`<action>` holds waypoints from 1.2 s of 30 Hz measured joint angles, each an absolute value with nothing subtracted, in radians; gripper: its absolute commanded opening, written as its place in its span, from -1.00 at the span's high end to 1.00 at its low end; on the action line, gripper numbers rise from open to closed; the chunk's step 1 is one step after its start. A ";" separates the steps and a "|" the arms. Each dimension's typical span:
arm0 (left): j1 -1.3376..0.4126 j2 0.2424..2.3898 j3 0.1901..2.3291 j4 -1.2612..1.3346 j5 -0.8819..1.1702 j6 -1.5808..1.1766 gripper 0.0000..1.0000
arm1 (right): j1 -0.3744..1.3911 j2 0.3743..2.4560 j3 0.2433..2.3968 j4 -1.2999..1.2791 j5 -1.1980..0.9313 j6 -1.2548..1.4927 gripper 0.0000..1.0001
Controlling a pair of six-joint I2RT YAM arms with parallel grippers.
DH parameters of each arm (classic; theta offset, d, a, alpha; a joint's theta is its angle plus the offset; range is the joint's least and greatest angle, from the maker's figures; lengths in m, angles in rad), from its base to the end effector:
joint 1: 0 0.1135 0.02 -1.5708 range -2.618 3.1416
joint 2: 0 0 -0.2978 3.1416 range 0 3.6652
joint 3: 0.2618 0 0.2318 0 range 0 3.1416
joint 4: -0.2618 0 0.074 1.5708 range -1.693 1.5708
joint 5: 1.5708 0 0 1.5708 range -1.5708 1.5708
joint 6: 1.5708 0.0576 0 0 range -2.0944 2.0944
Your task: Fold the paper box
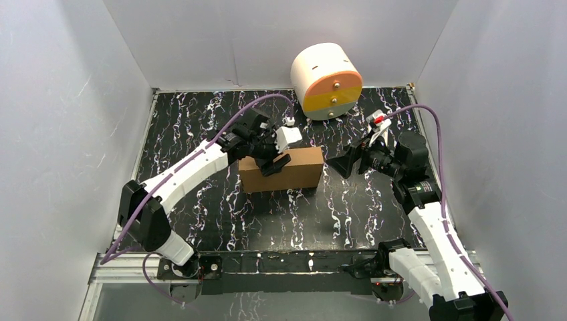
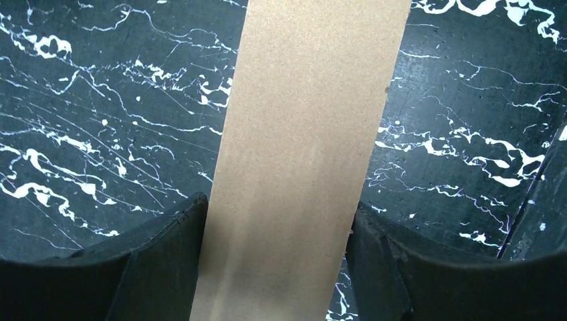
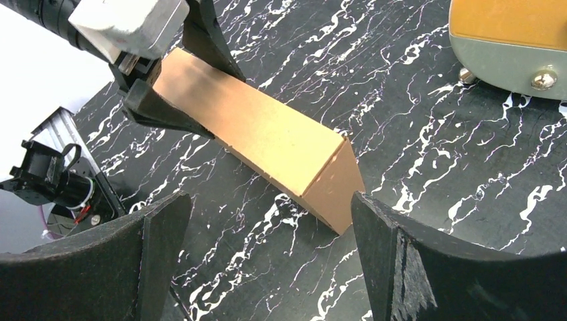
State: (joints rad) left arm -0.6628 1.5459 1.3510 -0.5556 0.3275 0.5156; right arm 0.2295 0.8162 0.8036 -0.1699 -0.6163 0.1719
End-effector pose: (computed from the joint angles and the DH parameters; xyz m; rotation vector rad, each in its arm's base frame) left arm 0.2549 -0.2225 0.3390 1.4210 1.8274 -0.4543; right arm 0.1479 0.0687 0.3657 -0.5088 1.7190 0.8281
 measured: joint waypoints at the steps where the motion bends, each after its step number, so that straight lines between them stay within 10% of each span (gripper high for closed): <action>1: -0.675 1.542 1.351 -0.556 0.317 0.519 0.15 | 0.229 0.812 0.804 -0.173 -0.616 0.172 -0.97; 20: -1.043 1.313 0.719 0.191 -0.292 0.840 0.10 | 0.229 0.638 0.799 -0.246 -0.457 0.145 -0.97; 36: -1.051 1.399 0.563 0.452 -0.300 0.867 -0.63 | 0.229 0.583 0.767 -0.264 -0.378 0.125 -0.97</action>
